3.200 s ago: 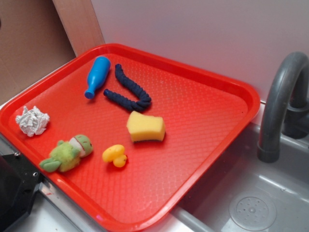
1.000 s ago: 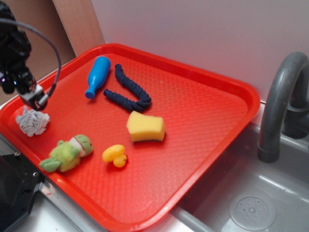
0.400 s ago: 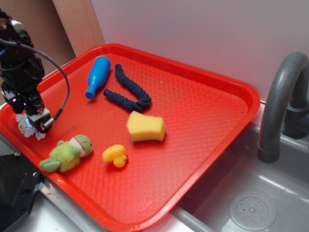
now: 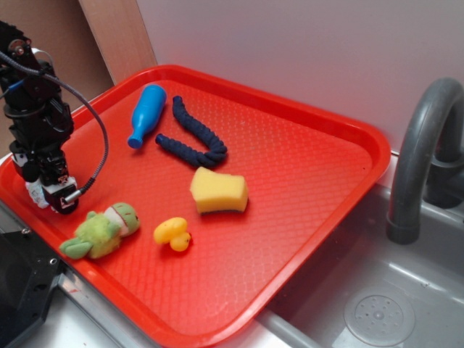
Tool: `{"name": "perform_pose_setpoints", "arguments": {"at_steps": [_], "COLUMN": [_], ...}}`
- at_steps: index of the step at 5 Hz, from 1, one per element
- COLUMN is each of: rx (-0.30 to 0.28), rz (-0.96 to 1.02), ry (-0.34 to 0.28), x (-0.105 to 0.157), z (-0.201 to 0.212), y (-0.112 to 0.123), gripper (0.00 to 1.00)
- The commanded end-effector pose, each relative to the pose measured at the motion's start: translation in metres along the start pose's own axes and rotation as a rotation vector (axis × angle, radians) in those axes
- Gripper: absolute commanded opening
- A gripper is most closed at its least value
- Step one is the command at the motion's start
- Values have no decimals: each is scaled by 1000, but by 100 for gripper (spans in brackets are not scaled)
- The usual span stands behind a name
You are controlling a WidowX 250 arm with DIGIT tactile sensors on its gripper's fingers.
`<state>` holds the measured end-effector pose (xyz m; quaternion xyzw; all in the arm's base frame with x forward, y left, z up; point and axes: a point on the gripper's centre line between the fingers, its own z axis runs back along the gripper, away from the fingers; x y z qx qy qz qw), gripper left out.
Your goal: Grab the white paper.
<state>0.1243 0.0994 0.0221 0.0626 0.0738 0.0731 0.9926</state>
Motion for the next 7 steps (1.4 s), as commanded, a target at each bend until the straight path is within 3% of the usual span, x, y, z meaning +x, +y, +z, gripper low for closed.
{"name": "perform_pose_setpoints", "arguments": {"at_steps": [1, 2, 3, 4, 5, 6, 7], "rx": [99, 199, 137, 84, 11, -26, -7], "rz": [57, 79, 58, 29, 41, 59, 43], "ry": [-106, -194, -229, -249, -272, -305, -296], "x": [8, 34, 51, 55, 54, 51, 50], "z": [43, 86, 132, 171, 210, 231, 228], "y": [0, -42, -82, -102, -95, -78, -67], "gripper": [0, 0, 0, 0, 0, 0, 0]}}
